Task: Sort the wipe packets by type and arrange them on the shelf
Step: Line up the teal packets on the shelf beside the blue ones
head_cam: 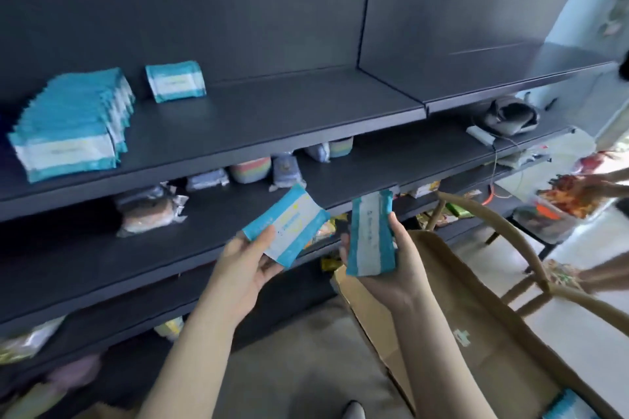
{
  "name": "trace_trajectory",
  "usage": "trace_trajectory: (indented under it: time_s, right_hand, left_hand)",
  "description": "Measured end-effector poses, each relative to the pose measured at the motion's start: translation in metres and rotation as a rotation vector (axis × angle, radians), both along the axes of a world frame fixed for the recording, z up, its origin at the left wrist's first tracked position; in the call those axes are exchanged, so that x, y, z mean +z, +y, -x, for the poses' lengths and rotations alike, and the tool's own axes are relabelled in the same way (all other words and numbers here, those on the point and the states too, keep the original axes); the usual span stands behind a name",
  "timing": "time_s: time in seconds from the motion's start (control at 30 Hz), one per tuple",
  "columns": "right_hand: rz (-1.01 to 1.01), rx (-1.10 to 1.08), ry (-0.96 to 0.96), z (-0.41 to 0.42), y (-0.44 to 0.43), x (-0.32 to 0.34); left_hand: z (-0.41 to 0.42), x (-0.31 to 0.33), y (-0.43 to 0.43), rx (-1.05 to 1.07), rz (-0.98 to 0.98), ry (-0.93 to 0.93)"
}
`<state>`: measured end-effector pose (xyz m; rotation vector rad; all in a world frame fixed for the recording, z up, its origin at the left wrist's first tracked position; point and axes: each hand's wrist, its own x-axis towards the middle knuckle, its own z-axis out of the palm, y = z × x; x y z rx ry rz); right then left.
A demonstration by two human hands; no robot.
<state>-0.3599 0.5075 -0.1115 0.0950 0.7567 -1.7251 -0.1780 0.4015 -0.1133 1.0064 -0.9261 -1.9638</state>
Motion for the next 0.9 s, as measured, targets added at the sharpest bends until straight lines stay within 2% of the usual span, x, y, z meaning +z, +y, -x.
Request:
trace_trajectory:
  time_s: [0.23,0.47,0.6,0.9]
  right_hand:
    - [0.125,0.153,0.163,0.025,-0.095,0.022]
    - [0.135,0.307,0.418,0.062,-0.194,0.049]
    - [0.109,0.401,0.57,0.072,-0.247,0.051]
    - [0.051,0.305,0.997,0.059,-0.367,0.045]
  left_hand:
    - [-0.006,0.032,-0.073,0.145,0.084,0.036]
    - [0.016,0.055,-0.145,0.338,0.158,0.045]
    - [0.015,0.052,-0.187,0.452,0.19,-0.025]
    - [0.005,0.039,-0.314,0.606,0.225,-0.189]
